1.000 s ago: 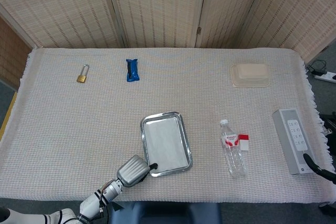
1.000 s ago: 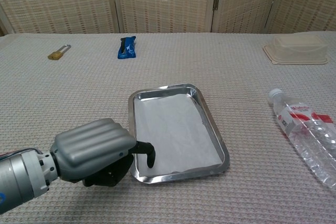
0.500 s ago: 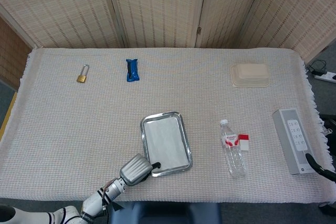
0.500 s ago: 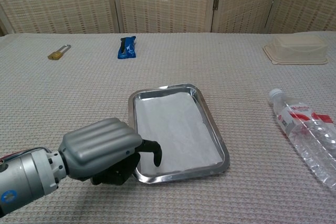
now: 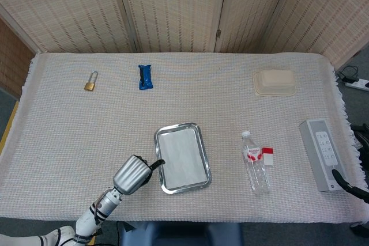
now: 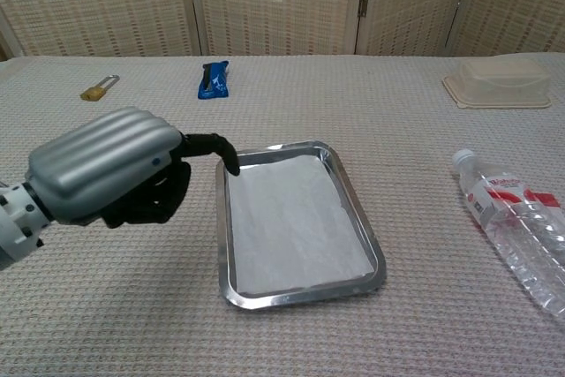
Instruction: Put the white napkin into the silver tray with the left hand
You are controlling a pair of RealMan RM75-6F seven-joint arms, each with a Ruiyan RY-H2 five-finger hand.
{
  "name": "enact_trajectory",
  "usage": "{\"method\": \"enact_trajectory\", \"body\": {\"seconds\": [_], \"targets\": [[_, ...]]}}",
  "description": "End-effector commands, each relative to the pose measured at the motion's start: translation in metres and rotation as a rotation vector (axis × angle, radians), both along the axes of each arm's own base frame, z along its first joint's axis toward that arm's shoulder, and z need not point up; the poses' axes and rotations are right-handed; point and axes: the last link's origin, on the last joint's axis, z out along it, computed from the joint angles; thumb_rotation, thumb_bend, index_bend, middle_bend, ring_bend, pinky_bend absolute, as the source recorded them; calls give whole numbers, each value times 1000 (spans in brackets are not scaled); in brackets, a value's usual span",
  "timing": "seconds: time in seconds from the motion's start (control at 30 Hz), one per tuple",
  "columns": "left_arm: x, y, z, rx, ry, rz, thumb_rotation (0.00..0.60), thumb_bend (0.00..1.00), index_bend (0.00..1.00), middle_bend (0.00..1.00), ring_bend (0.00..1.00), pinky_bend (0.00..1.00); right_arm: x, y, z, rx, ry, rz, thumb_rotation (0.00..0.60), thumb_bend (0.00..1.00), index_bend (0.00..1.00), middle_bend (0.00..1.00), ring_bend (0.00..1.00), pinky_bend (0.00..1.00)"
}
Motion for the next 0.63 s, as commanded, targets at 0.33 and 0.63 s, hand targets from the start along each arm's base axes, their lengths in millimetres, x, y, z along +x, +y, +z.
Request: {"method": "enact_trajectory", "body": {"seconds": [0.33, 0.63], "targets": [[-109, -65, 133, 431, 72, 532, 600, 280, 1, 0, 23, 0, -5, -17, -31, 95, 80, -49, 600, 317, 0, 0, 0, 0], [-152, -92, 173, 531, 22, 661, 600, 235, 33, 0, 0, 0, -16, -35, -55, 139, 143, -129, 600, 317, 0, 0, 0, 0]]}}
